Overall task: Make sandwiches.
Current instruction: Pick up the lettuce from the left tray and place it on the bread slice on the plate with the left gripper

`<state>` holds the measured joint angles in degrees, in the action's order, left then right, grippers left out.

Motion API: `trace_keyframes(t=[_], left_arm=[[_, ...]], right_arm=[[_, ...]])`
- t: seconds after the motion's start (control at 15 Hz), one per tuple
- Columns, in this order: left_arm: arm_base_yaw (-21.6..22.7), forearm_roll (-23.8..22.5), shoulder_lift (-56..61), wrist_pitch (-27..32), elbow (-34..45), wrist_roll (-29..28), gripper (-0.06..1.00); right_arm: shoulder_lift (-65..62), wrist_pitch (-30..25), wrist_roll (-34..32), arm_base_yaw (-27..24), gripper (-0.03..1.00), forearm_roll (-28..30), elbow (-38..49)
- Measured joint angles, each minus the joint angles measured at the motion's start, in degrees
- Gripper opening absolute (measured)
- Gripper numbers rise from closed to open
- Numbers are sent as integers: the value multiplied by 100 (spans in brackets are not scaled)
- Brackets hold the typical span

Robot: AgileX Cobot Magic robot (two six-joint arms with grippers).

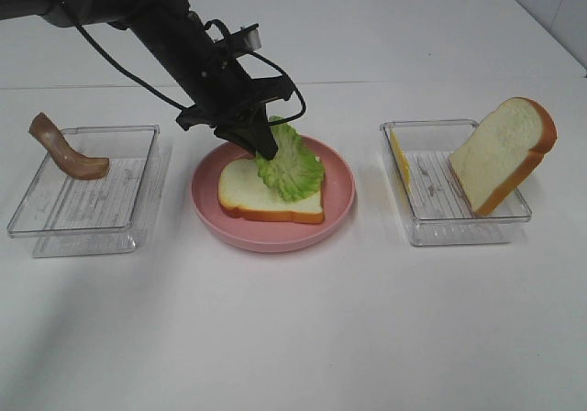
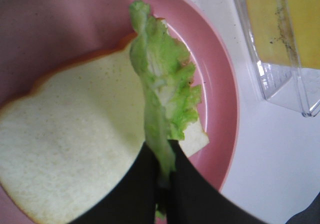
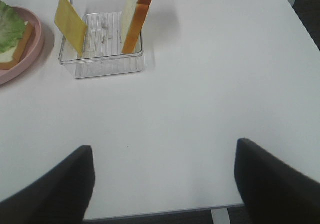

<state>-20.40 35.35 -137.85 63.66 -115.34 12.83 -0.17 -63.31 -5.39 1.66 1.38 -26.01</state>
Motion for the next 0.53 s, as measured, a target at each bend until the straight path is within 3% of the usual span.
trace_keyframes(t=[0.53], left_arm=[[0, -178, -143, 0, -6, -74, 1]], right_arm=[[0, 0, 0, 0, 76, 0, 0]])
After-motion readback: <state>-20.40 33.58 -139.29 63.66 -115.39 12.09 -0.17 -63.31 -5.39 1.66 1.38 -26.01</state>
